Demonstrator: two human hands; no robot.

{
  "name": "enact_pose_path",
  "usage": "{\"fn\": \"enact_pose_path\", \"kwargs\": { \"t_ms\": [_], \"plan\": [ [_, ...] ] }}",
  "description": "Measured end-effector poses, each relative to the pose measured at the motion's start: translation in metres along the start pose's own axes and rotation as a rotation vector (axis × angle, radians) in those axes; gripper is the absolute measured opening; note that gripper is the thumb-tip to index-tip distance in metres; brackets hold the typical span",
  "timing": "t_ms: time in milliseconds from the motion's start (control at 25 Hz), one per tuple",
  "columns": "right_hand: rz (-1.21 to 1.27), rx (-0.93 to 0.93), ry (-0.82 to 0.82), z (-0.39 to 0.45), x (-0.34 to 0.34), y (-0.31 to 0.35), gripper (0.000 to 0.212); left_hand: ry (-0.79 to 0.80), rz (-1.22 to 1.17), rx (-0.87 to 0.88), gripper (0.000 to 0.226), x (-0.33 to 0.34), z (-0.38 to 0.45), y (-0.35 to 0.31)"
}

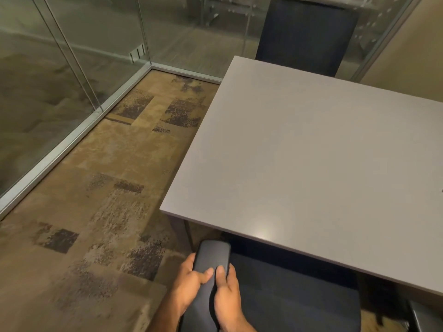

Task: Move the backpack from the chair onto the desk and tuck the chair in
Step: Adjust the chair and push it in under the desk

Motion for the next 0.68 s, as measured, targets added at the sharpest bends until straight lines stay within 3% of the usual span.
{"fn": "enact_pose_path", "kwargs": {
  "t_ms": [280,440,560,680],
  "plan": [
    [-0.067,-0.026,-0.049,0.032,0.000,-0.045,0.031,-0.016,-0.045,-0.035,0.045,-0.009,0.030,0.041],
    [-0.071,-0.039,-0.027,0.034,-0.002,-0.046,0.023,-0.009,-0.027,0.019,0.037,-0.008,0.027,0.035],
    [-0.115,-0.010,0.044,0.029,-0.003,-0.038,0.032,0.002,0.047,0.037,0.039,-0.005,0.021,0.028],
    [-0.174,0.042,0.061,0.015,-0.014,-0.022,0.054,-0.016,0.272,0.040,0.057,-0.002,0.007,0.018]
  ]
}}
Point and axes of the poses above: each hand's wrist, its own z-axis towards the middle knuckle, its own x-axis out of the palm, y = z × x, the point moved 6 cm from there along z, towards the middle knuckle, and after that the axes turned 9 degrees about y, right-handed, at the moved point
